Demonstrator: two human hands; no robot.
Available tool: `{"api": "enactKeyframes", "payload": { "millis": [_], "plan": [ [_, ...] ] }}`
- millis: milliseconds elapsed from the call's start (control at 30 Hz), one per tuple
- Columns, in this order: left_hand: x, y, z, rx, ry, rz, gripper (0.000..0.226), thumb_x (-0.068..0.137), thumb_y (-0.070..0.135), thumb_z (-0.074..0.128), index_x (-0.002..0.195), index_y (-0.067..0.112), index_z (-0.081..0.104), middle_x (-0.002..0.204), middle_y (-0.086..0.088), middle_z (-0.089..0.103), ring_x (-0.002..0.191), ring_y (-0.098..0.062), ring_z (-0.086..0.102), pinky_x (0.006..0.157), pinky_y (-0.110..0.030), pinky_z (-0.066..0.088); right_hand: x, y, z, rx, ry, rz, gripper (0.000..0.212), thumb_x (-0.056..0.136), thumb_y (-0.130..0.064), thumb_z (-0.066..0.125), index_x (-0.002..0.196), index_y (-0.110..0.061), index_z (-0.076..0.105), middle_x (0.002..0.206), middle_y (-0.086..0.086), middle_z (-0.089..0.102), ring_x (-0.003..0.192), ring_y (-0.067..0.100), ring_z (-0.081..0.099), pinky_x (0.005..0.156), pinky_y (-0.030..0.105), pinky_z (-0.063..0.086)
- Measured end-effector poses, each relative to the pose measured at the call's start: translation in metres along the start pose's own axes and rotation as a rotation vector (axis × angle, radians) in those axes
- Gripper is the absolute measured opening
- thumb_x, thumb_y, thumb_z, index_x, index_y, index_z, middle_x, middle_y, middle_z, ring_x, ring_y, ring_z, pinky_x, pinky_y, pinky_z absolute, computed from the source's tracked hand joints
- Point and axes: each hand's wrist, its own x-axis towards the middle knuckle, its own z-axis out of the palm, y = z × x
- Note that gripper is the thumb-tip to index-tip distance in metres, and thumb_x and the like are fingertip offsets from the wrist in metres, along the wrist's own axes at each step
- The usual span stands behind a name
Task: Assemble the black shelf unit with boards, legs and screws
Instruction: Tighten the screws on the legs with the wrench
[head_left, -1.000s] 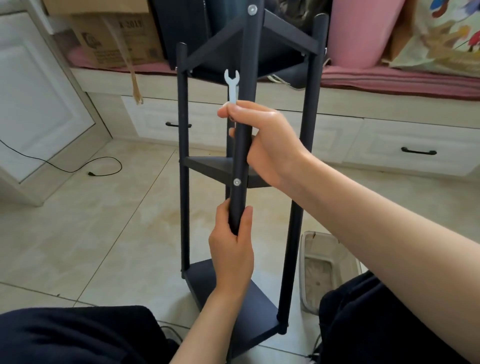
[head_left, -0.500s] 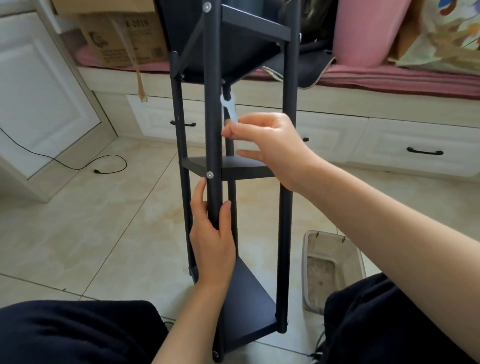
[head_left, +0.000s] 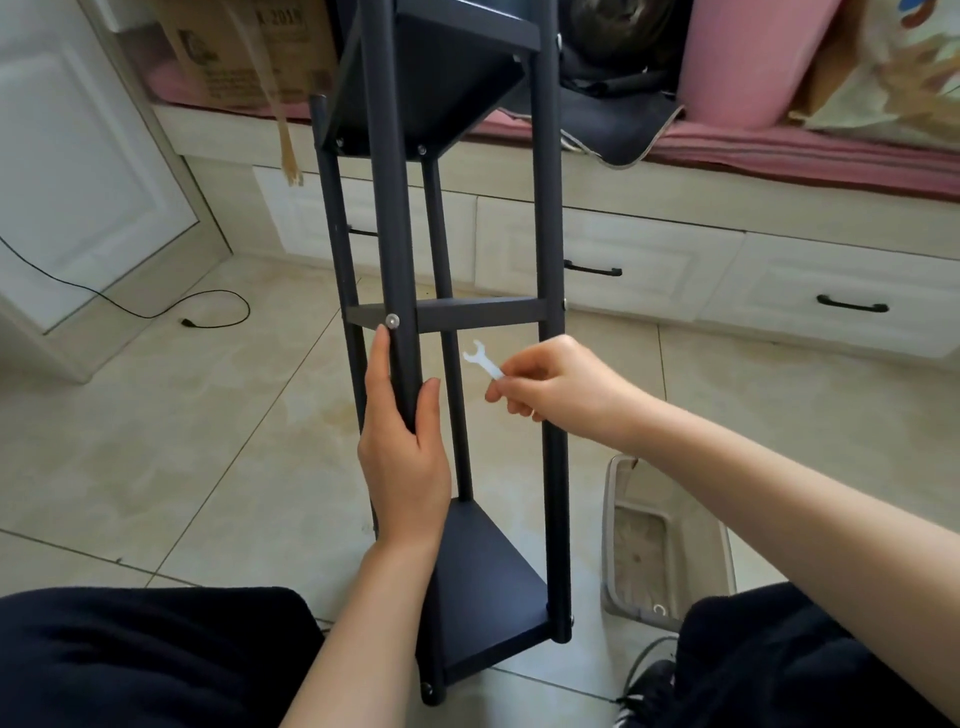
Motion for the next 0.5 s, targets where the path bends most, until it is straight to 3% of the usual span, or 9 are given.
{"api": "enactKeyframes", "payload": {
  "millis": [167,333,500],
  "plan": [
    [0.001,0.000,0.000,0.043,0.006,0.032,0.056,0.100,0.045,0.046,0.146,0.066,0.021,0.141,-0.005,0.059,0.116,-0.049,0.059,0.093,-0.058,0.052,0.005,0.006,0.014,0.106,0.031,0.038,0.019,0.091,-0.018,0.061,0.081,-0.017,0.077,0.065,-0.007,0.066,0.059,0.001,0.056,0.060,0.021,0.048],
    [0.003,0.001,0.004,0.044,0.000,0.039,0.059,0.104,0.034,0.046,0.146,0.064,0.019,0.137,0.001,0.062,0.111,-0.048,0.061,0.090,-0.058,0.053,0.014,0.004,0.034,0.199,0.100,0.011,0.020,0.091,-0.024,0.061,0.076,-0.027,0.074,0.058,-0.014,0.058,0.054,0.001,0.052,0.061,0.021,0.042],
    [0.004,0.001,0.006,0.049,-0.009,0.053,0.057,0.101,0.040,0.043,0.140,0.074,0.018,0.131,-0.016,0.064,0.115,-0.049,0.059,0.092,-0.059,0.052,0.024,-0.001,0.045,0.205,0.188,-0.040,0.020,0.095,-0.024,0.057,0.087,-0.022,0.076,0.058,-0.019,0.055,0.051,0.000,0.050,0.050,0.012,0.039]
  ]
}}
